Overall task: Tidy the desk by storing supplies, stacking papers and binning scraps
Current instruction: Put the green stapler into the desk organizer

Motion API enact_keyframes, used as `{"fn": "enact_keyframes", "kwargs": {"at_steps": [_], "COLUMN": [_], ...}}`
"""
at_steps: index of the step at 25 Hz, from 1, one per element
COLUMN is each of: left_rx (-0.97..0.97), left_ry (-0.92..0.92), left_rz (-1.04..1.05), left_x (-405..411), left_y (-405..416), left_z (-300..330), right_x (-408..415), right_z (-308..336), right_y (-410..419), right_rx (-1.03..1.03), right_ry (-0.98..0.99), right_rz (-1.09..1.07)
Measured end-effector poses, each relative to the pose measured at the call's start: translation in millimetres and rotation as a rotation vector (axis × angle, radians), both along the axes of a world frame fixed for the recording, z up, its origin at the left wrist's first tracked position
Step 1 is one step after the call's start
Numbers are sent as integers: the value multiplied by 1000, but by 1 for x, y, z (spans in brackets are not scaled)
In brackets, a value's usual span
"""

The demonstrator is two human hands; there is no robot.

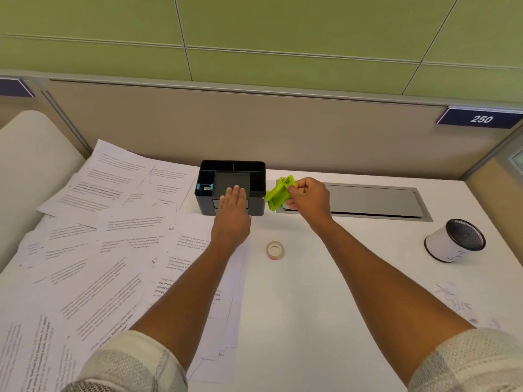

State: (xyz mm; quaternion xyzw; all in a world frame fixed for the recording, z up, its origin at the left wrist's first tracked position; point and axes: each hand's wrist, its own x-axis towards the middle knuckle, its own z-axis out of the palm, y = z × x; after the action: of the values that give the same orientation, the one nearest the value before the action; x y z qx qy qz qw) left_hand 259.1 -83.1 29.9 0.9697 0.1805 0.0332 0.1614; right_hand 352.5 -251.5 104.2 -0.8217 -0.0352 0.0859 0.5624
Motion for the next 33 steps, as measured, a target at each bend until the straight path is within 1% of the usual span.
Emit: {"fn": "enact_keyframes", "kwargs": {"at_steps": [3,6,10,13,17,21,33], "left_rx": [100,170,178,171,154,147,114], "left_ry": [68,48,58,73,43,9,14], "left_rz": [9,21,43,33,43,63,83], "left_x": [0,-6,-3,-4,-4,-4,-2], "left_y": [11,9,6,7,6,3,1], "left_z": [-8,-21,-24,-24,-27,-32,-32], "right_x": [14,24,31,32,36,42,34], "right_z": [7,11,5,-4,-10,-10,-47], "right_y": [17,34,51,61,70,72,84], "right_rx": [0,12,-28,-55,-108,-201,-470], "right_ry": [-31,-27,-54,-28,-36,-77,-149], "right_rz": [14,26,5,16,5,-2,113]}}
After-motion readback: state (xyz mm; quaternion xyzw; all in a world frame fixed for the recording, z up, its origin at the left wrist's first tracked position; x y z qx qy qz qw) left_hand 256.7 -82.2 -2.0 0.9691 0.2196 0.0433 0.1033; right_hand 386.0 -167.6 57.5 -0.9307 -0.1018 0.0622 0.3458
